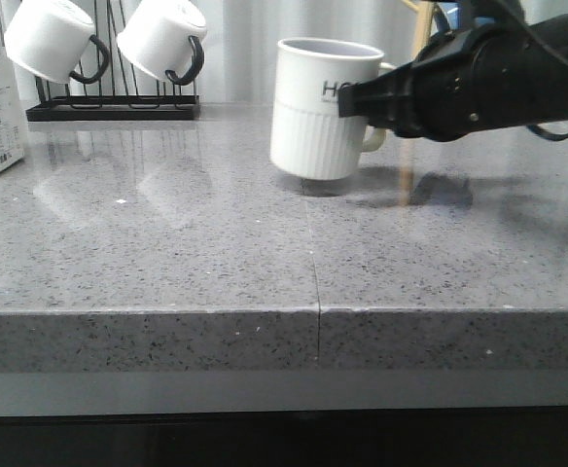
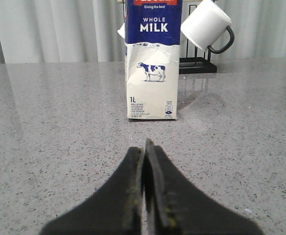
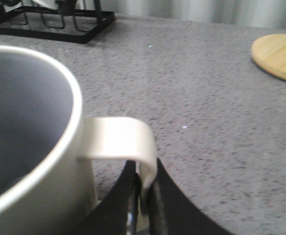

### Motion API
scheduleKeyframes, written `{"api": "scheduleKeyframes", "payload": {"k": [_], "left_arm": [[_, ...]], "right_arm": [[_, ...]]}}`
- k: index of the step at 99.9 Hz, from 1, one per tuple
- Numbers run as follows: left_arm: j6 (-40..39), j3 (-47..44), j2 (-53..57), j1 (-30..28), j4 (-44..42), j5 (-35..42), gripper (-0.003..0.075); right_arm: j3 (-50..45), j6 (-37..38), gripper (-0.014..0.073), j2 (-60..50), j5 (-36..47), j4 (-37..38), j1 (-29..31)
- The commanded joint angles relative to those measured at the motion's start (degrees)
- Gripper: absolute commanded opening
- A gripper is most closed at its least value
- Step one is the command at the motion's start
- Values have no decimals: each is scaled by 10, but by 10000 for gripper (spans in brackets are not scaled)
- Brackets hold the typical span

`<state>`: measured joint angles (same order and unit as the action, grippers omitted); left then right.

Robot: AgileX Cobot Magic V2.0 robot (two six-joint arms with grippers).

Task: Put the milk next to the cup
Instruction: 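Slide the mug toward the table centre and open the right gripper, then withdraw the right gripper up and away from the mug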

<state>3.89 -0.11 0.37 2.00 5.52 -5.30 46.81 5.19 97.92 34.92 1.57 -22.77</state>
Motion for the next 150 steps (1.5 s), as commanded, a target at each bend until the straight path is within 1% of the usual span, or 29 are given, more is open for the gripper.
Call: {"api": "scheduleKeyframes", "payload": {"k": [1,20,24,29,31,33,35,36,37,38,40,47,63,82,89,93,109,116,123,131,150], "left_arm": [[-4,-24,18,0,2,47,-21],[-4,-24,18,0,2,47,-21],[-4,-24,18,0,2,47,-21],[-4,-24,18,0,2,47,-21],[-4,-24,18,0,2,47,-21],[-4,-24,18,0,2,47,-21],[-4,-24,18,0,2,47,-21],[-4,-24,18,0,2,47,-21],[-4,-24,18,0,2,47,-21],[-4,-24,18,0,2,47,-21],[-4,-24,18,0,2,47,-21],[-4,-24,18,0,2,47,-21],[-4,-24,18,0,2,47,-21],[-4,-24,18,0,2,47,-21],[-4,-24,18,0,2,47,-21],[-4,-24,18,0,2,47,-21],[-4,-24,18,0,2,47,-21],[-4,-24,18,0,2,47,-21],[-4,-24,18,0,2,47,-21],[-4,-24,18,0,2,47,-21],[-4,-24,18,0,2,47,-21]], "right_arm": [[19,-1,-71,-16,62,2,-8],[19,-1,-60,1,55,2,-10],[19,3,-29,1,50,2,-10],[19,9,35,1,45,2,-10],[19,10,79,1,42,2,-10],[19,10,102,1,40,2,-10],[19,10,149,1,39,2,-10],[19,10,149,1,38,2,-10],[19,10,181,1,38,2,-10],[19,10,181,1,38,2,-10],[19,10,218,1,38,2,-10],[18,10,266,0,39,2,-10],[14,10,269,-9,29,2,-10],[-24,10,269,-70,-3,2,-10],[-44,10,251,-102,-21,2,-10],[-55,10,218,-120,-33,2,-10],[-117,10,18,-224,-86,2,-10],[-139,10,-36,-272,-110,2,-10],[-157,10,-66,-322,-141,2,-10],[-170,10,-76,-383,-186,2,-10],[-177,11,-76,-530,-349,2,-10]]}}
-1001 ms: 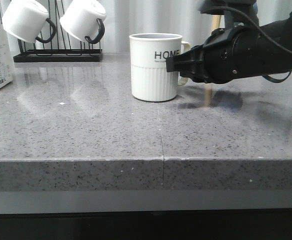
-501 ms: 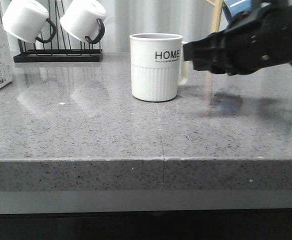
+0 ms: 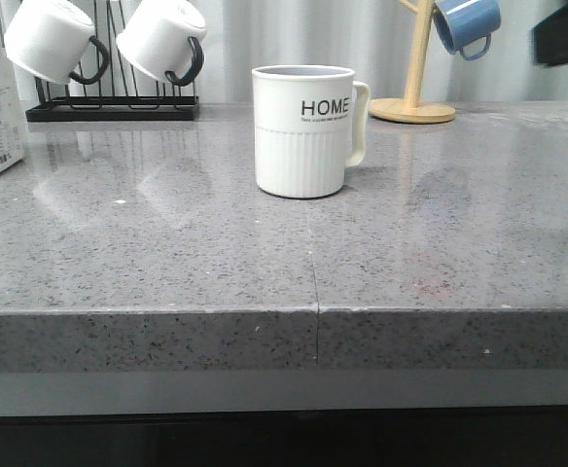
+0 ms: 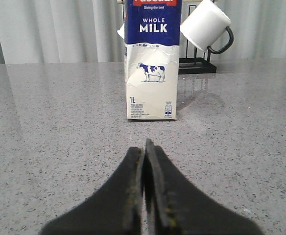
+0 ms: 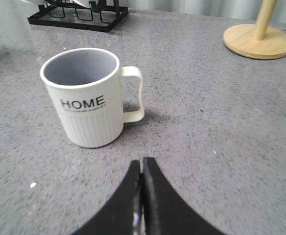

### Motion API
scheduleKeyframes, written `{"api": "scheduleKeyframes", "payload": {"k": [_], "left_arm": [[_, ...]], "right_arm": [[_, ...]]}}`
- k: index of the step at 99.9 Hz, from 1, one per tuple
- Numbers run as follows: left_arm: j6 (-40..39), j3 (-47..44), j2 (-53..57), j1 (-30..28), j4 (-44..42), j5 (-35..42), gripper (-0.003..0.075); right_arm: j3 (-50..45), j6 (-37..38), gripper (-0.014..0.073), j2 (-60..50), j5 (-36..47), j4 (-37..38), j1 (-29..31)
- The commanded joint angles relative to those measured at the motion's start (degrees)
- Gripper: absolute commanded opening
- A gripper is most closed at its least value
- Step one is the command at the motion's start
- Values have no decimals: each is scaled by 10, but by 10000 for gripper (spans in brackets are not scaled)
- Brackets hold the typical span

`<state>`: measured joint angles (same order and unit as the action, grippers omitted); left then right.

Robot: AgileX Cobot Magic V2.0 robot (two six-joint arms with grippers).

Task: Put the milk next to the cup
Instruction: 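Withdraw the right gripper up and away from the mug, then move the left gripper to the blue-and-white milk carton and grasp it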

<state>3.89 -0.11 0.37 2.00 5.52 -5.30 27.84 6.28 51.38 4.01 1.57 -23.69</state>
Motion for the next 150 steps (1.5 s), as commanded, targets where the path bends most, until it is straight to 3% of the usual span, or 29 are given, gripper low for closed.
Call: {"api": "scheduleKeyframes", "payload": {"k": [1,19,47,80,94,120,150], "left_arm": [[-4,-24,18,0,2,47,-20],[-4,-24,18,0,2,47,-21],[-4,-24,18,0,2,47,-21],[-4,-24,18,0,2,53,-21],[-2,-13,18,0,2,96,-21],[-1,122,-37,0,-26,35,-21],[-1,254,-199,0,-26,21,10]], "right_arm": [[13,0,-76,-76,-45,2,0],[13,0,-76,-202,-182,-2,0],[13,0,-76,-341,-304,-8,0],[13,0,-76,-387,-338,-8,0],[13,0,-76,-387,-338,-8,0],[13,0,-76,-387,-338,-8,0],[13,0,-76,-387,-338,-8,0]]}}
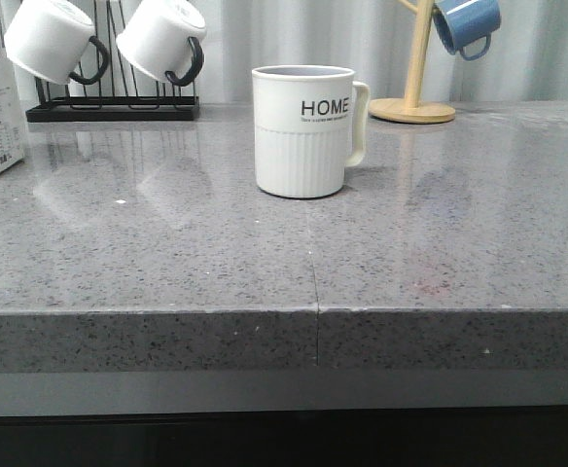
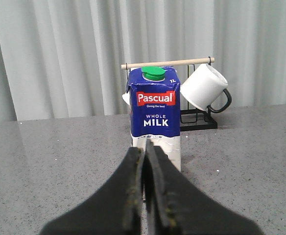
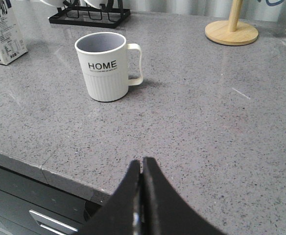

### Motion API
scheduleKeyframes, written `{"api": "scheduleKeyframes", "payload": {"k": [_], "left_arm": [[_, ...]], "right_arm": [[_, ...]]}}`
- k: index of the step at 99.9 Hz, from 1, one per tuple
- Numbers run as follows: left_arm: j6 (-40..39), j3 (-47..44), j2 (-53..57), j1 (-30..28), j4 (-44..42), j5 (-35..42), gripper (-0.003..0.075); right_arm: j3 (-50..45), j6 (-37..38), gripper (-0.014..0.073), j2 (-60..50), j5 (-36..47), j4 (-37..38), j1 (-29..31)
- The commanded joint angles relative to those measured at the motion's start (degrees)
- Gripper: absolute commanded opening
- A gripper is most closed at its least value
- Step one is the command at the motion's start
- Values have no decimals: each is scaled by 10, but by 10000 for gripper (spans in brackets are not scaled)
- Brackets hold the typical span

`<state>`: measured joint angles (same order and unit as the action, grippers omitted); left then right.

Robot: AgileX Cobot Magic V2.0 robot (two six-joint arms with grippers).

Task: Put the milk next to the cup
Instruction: 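Move the left gripper to the blue-and-white milk carton and grasp it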

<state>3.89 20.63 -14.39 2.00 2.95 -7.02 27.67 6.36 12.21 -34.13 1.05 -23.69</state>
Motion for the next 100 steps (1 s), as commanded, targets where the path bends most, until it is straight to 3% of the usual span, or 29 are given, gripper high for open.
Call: {"api": "scheduleKeyframes", "payload": {"k": [1,5,12,24,31,68,100], "left_arm": [[-1,51,-59,0,-1,37,24],[-1,66,-80,0,-1,32,76],[-1,87,-122,0,1,23,233],[-1,112,-191,0,2,39,584],[-1,128,-227,0,8,39,683],[-1,182,-375,12,32,101,686],[-1,189,-463,45,34,182,619]], "right_arm": [[14,-1,-76,5,43,-3,0],[14,-1,-76,5,43,-3,0],[14,-1,-76,5,43,-3,0],[14,-1,-76,5,43,-3,0],[14,-1,-76,5,43,-3,0],[14,-1,-76,5,43,-3,0],[14,-1,-76,5,43,-3,0]]}}
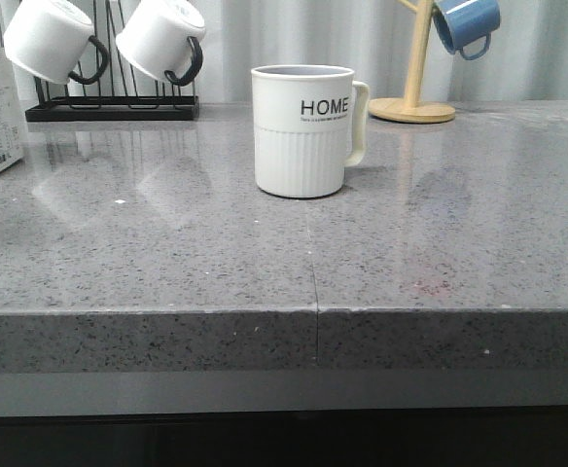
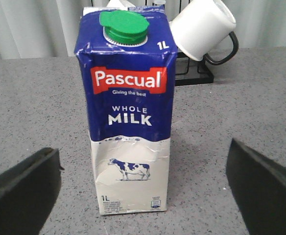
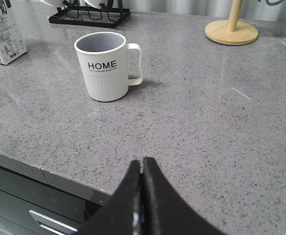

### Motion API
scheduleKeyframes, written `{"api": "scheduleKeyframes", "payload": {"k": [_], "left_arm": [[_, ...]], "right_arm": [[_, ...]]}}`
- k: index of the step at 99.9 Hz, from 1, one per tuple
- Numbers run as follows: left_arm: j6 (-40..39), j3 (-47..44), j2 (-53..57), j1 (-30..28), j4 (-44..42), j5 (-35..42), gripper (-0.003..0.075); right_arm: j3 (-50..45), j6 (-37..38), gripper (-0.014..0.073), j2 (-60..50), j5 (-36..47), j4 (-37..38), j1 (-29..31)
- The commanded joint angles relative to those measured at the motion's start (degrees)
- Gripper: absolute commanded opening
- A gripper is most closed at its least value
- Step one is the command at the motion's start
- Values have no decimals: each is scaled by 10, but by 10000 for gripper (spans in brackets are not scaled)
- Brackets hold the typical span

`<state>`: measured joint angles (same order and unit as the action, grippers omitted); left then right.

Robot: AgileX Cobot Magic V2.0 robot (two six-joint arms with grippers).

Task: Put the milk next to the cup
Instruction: 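Move the left gripper to the blue-and-white milk carton and grasp it, then carry the milk carton with the left gripper beside the mug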

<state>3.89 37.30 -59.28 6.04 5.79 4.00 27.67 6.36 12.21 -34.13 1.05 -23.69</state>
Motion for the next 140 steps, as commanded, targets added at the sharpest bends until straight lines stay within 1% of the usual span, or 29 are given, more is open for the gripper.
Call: {"api": "scheduleKeyframes", "payload": {"k": [1,17,32,80,84,89,94,99,106,109,113,124,132,140], "left_arm": [[-1,24,-16,5,5,72,619],[-1,52,-65,4,5,73,619],[-1,79,-100,-13,16,74,619],[-1,184,-216,-11,16,80,615],[-1,188,-222,-11,16,82,596],[-1,189,-226,-11,16,91,543],[-1,189,-228,-11,16,93,459],[-1,189,-228,-11,21,93,353],[-1,189,-225,-11,21,94,246],[-1,189,-221,-11,21,94,218],[-1,189,-216,-11,21,94,200],[-1,184,-189,-6,22,94,201],[-1,179,-162,6,26,96,201],[-1,179,-145,30,26,100,201]], "right_arm": [[14,-1,-76,5,43,-3,0],[14,-1,-76,5,43,-3,0],[14,-1,-76,5,43,-3,0],[14,-1,-76,5,43,-3,0],[14,-1,-76,5,43,-3,0],[14,-1,-76,5,43,-3,0],[14,-1,-76,5,43,-3,0],[14,-1,-76,5,43,-3,0],[14,-1,-76,5,43,-3,0],[14,-1,-76,5,43,-3,0],[14,-1,-76,5,43,-3,0],[14,-1,-76,5,43,-3,0],[14,-1,-76,5,43,-3,0],[14,-1,-76,5,43,-3,0]]}}
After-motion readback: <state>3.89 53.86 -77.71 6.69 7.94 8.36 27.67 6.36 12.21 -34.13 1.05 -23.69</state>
